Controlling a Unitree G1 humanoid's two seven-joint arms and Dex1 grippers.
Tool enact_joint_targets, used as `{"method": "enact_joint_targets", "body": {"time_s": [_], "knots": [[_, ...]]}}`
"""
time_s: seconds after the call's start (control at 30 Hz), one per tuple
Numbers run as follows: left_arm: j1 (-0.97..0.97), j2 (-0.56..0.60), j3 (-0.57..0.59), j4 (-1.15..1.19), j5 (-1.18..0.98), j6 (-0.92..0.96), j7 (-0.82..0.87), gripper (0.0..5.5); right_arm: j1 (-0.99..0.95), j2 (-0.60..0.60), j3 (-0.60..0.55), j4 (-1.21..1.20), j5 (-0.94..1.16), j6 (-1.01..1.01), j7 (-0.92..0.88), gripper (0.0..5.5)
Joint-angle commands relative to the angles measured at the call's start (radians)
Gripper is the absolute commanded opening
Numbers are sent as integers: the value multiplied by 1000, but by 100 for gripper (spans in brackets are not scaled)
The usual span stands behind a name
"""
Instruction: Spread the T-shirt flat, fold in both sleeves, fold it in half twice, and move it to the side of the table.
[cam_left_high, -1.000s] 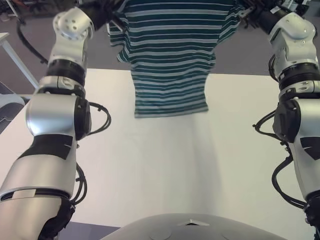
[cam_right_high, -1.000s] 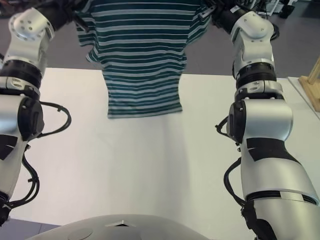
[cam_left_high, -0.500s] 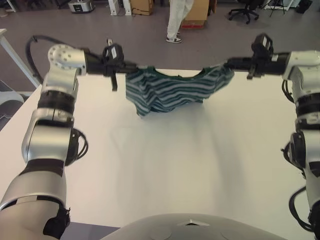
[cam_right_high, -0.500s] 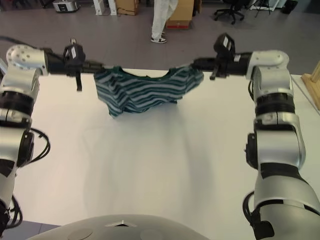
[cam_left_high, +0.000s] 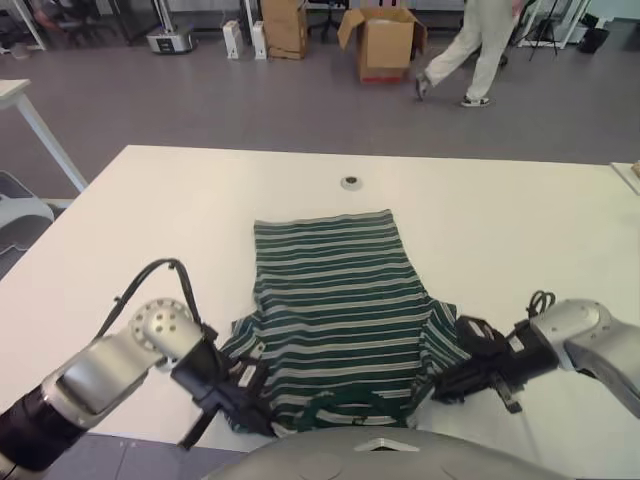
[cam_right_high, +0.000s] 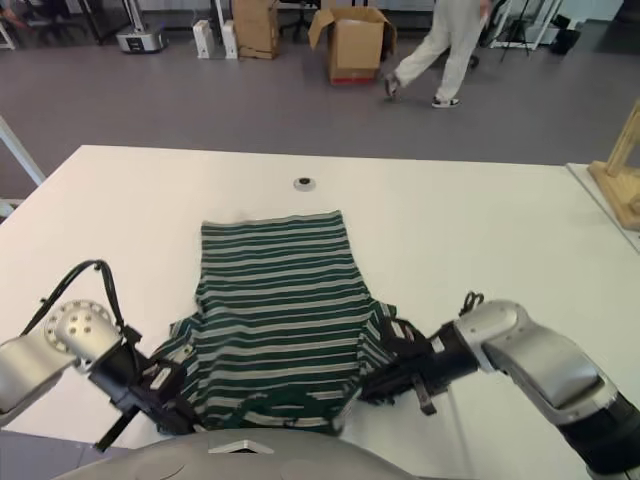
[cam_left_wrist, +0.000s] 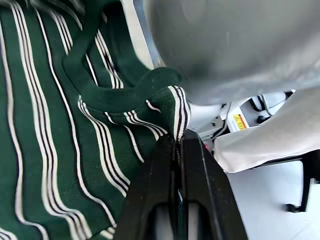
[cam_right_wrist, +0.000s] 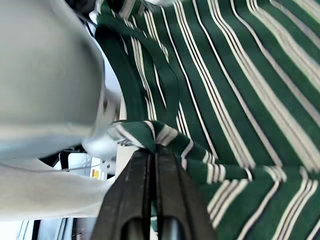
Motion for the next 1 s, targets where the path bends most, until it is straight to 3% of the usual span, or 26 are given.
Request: {"method": "enact_joint_targets", "body": {"time_s": [0.03,0.13,0.2,0.3,0.4,0.5,0.63,0.73,0.87,1.0], "knots": [[122,119,33,-38,45,4,25,65,93,-138,-25,-46,-7,-14,57,83],[159,157,86,-66,20,-19,17,117,135,-195,-86,-47,37,-19,110,140],[130,137,206,-70,-158,65,22,117,74,-159,-164,-6,133,36,97,140],[-114,-26,318,137,-292,157,140,117,-152,-21,-226,141,273,158,-10,140],[-319,-230,226,394,-101,73,326,117,-309,116,-247,277,308,215,-152,140],[-382,-423,103,704,53,-110,356,117,-364,190,-217,335,217,119,-223,140],[-540,-616,37,1269,247,-408,443,117,-447,349,-306,428,222,63,-394,140],[-765,-685,29,1591,351,-596,537,117,-416,395,-343,418,219,43,-451,140],[-966,-751,38,1815,435,-680,627,117,-425,434,-368,420,219,36,-496,140],[-1042,-708,194,1866,361,-728,605,117,-418,470,-382,389,238,53,-534,140]]}}
